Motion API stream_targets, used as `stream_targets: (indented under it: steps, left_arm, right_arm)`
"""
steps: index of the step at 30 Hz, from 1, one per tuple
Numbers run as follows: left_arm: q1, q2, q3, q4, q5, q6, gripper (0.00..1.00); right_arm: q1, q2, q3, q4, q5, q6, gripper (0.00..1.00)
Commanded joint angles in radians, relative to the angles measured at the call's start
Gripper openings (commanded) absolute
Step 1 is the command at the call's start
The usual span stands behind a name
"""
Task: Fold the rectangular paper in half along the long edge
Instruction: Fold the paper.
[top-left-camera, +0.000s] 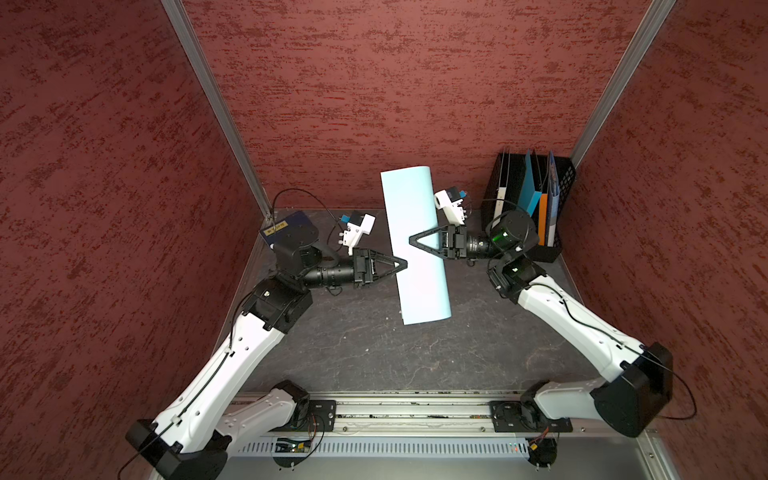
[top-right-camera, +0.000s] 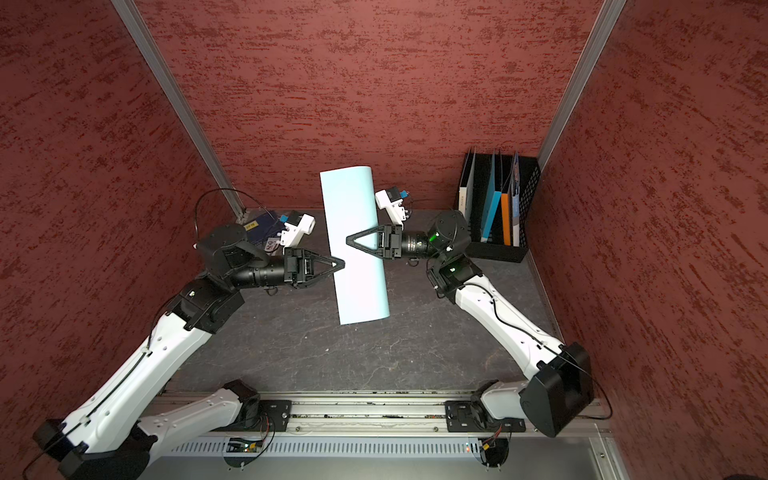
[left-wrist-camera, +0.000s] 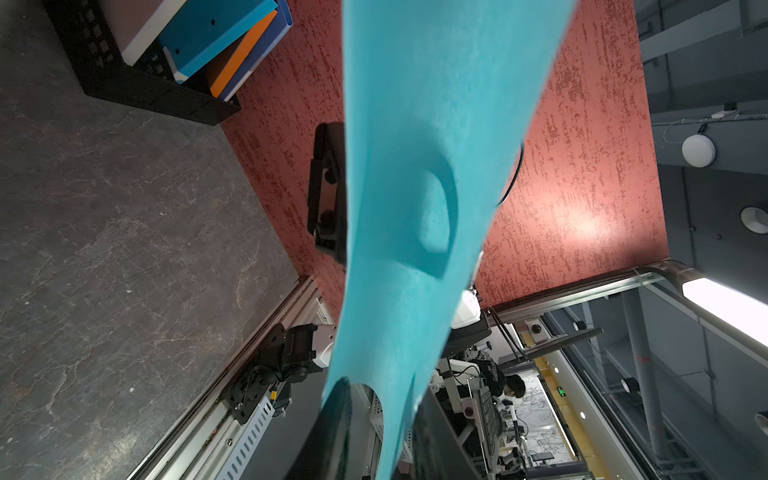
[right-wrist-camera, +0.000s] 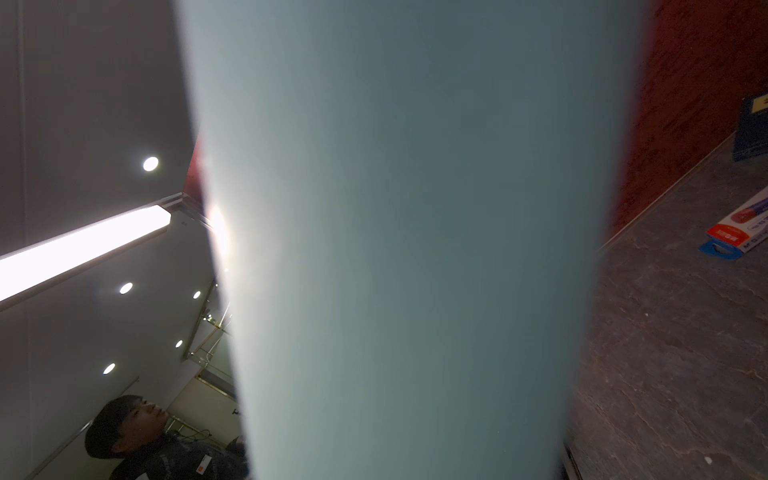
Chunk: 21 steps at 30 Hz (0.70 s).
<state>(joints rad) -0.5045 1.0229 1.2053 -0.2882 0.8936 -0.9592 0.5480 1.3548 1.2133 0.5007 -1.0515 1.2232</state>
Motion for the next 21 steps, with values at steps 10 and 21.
stream_targets:
  steps: [10, 21]
  left_arm:
    - [0.075, 0.002, 0.076, -0.021, 0.034, 0.039, 0.33]
    - [0.078, 0.019, 0.095, -0.007, 0.044, 0.039, 0.25]
  right_arm:
    - [0.006, -0.033, -0.002, 0.016, -0.024, -0.003, 0.4]
    - [0.009, -0.039, -0.013, 0.019, -0.024, 0.0, 0.4]
